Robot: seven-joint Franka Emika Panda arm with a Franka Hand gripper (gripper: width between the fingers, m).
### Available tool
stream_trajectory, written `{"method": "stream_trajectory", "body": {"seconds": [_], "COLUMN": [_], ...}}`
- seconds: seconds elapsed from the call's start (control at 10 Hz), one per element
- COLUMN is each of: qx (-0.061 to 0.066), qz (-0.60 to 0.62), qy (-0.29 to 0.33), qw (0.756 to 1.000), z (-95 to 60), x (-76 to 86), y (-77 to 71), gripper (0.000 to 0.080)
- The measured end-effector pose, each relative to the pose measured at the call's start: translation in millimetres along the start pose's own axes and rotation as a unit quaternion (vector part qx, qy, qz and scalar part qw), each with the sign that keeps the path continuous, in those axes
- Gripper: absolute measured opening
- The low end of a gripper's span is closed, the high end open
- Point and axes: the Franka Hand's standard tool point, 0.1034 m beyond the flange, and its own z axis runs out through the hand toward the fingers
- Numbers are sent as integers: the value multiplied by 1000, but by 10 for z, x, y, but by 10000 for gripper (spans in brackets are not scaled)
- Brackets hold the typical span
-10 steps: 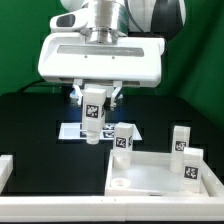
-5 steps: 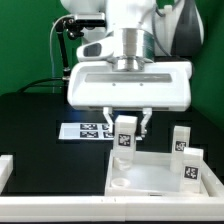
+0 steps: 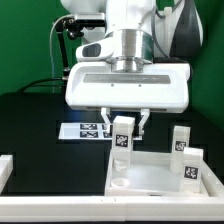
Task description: Assemble square table
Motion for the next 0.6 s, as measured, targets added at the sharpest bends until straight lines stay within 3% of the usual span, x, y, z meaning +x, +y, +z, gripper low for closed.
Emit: {"method": "stream_trajectory", "body": {"seconds": [0.2,0.6], "qx": [3,-3], "qz": [-2,0], "qy": [-4,-6], "qw": [1000,1000], "z": [77,152], "x": [-8,-25], "y": [-68,19], "gripper": [288,288]}}
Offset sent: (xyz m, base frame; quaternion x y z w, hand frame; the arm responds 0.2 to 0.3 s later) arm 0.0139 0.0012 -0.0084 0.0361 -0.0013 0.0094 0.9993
